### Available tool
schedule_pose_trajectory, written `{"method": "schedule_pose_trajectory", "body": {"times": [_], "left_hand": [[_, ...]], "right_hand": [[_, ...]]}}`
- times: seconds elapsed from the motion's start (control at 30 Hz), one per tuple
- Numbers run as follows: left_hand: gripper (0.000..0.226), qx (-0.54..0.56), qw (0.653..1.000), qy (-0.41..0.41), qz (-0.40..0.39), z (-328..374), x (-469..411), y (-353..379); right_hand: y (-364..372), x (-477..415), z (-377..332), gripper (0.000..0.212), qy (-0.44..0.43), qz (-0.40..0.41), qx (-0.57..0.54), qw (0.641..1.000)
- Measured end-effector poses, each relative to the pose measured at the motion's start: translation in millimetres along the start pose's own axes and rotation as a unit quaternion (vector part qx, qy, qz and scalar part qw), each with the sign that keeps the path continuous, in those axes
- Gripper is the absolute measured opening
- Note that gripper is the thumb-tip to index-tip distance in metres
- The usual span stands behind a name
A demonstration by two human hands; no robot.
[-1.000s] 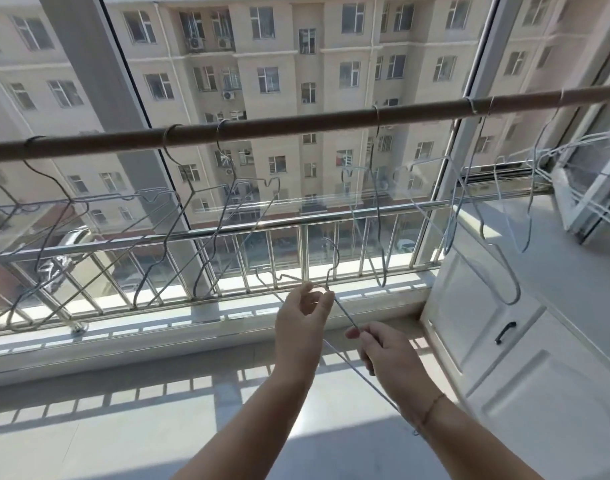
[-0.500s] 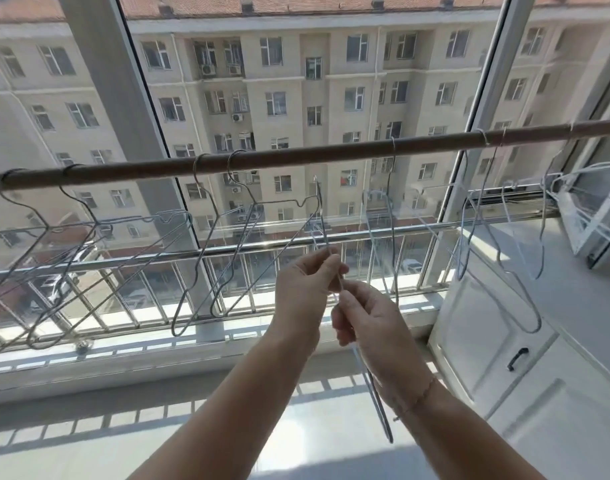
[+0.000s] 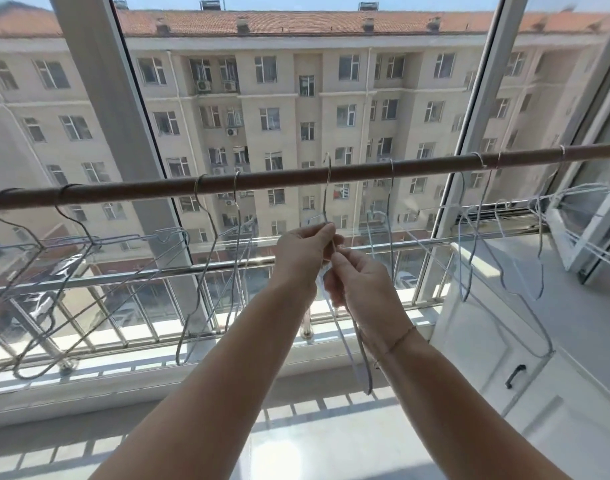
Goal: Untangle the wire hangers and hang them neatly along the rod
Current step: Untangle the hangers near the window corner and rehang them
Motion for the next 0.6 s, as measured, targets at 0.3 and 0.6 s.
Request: {"method": "schedule_pose_trajectory", "body": {"times": [0.3, 0.6], "left_hand": [[0.013, -0.043, 0.998, -0.002, 0.035, -9.6, -5.0, -10.0], [0.042, -0.195, 0.960, 0.188, 0.067, 34.8, 17.6, 31.2]], "right_hand": [[3.0, -8.3, 18.3, 0.021, 0.042, -0.007, -0.002, 0.999], [-74.5, 15.4, -27.9, 0.027, -0.068, 0.110, 0.209, 0.969]]}}
Point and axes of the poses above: each hand's wrist, its own x-axis away from the middle knuckle, its own y-axis out of the palm, z = x × y, the point moved 7 cm from there along -x, towards the middle knuckle, and after that the axes turned 8 degrees about -z, right-handed, at the moved point
